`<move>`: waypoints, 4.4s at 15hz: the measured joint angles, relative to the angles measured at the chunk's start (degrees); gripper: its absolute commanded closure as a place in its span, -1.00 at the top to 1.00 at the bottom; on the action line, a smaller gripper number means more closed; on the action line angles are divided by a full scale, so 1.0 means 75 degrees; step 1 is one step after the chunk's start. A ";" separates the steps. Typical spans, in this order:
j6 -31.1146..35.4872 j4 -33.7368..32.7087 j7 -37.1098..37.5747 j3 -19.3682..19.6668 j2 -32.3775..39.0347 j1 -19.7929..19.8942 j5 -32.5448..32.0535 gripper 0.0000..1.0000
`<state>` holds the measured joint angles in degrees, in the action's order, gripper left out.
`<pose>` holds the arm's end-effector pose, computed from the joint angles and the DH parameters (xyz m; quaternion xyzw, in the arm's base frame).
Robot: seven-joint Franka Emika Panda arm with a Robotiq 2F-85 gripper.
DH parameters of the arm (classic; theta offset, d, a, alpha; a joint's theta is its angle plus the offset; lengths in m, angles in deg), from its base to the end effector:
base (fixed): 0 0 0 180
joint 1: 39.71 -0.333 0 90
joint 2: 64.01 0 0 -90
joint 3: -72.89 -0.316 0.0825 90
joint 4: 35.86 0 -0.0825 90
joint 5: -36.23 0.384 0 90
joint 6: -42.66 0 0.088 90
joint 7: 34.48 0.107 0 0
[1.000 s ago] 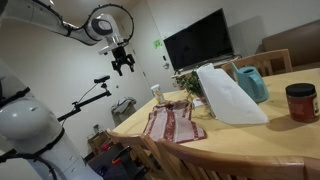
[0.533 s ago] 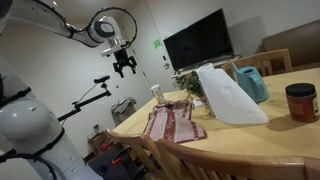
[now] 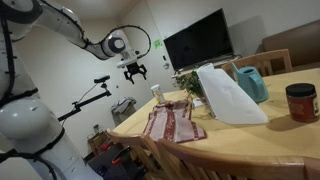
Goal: Straighten the red cloth
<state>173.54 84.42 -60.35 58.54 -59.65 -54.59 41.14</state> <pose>0.4956 0.2778 0.3961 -0.8966 -0.4372 -0.0540 0.0449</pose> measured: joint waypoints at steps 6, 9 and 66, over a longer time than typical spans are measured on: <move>0.0241 -0.0169 0.0073 0.0009 0.0765 0.0054 -0.0316 1.00; 0.0235 -0.0211 0.0073 0.0009 0.0789 0.0055 -0.0316 1.00; 0.2058 -0.4557 -0.0543 -0.0322 0.6358 0.0320 -0.1177 -1.00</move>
<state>188.98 50.24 -64.42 56.13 -11.97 -52.19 32.31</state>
